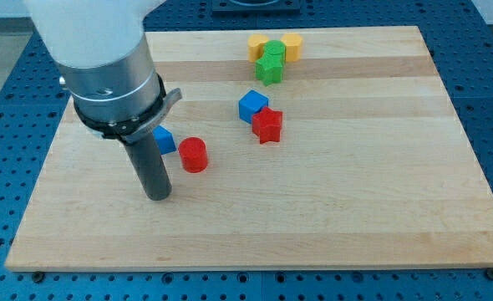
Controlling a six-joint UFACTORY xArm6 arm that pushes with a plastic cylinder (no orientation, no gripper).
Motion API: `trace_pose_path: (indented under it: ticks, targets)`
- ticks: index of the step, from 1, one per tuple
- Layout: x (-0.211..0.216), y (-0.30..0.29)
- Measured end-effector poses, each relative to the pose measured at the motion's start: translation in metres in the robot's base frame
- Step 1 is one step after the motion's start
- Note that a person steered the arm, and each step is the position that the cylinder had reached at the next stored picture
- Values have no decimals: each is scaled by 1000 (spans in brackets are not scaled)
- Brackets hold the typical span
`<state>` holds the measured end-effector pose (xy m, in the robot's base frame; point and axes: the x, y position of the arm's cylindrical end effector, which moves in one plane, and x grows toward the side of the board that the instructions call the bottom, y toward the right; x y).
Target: Put the red circle at the center of the board
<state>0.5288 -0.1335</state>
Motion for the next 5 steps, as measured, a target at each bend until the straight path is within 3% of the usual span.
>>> trace_pose_path:
  ticks: [4,5]
  targets:
    - [-79,80]
    - [-63,71]
